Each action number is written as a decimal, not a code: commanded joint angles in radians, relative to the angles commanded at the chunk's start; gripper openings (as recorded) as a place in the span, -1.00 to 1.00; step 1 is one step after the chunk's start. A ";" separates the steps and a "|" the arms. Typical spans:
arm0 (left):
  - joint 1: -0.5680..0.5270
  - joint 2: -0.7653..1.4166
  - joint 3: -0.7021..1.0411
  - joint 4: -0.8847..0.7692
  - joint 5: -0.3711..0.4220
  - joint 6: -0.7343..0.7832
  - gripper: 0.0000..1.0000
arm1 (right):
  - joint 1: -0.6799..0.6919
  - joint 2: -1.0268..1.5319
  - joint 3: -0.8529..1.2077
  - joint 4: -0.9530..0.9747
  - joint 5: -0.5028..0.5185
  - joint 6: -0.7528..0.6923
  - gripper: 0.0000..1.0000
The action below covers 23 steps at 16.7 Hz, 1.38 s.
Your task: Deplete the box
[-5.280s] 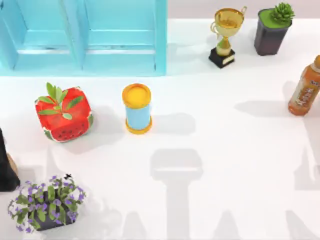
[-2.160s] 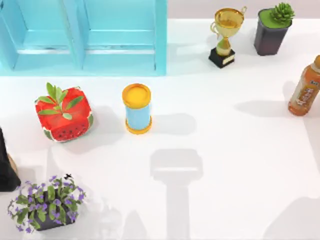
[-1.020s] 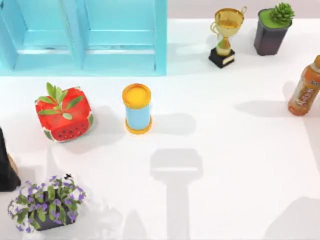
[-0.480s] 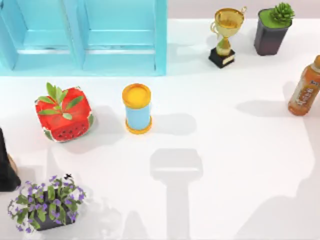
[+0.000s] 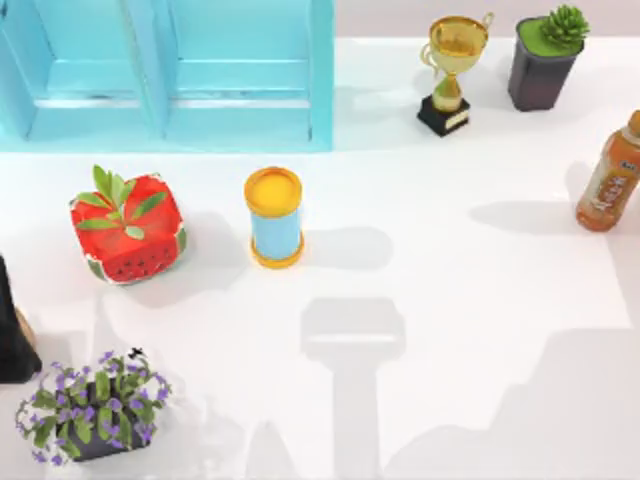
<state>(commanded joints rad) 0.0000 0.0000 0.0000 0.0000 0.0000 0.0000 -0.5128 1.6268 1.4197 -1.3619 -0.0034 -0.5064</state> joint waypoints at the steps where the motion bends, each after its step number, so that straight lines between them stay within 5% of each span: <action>1: 0.000 0.000 0.000 0.000 0.000 0.000 1.00 | 0.000 0.000 0.000 0.000 0.000 0.000 -1.00; 9: 0.000 0.000 0.000 0.000 0.000 0.000 1.00 | 0.140 0.029 -0.019 0.028 0.001 0.144 -1.00; 23: 0.000 0.000 0.000 0.000 0.000 0.000 1.00 | 1.116 0.074 -0.238 0.291 0.004 1.118 -1.00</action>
<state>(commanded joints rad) 0.0000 0.0000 0.0000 0.0000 0.0000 0.0000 0.6037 1.7008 1.1818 -1.0708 0.0005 0.6117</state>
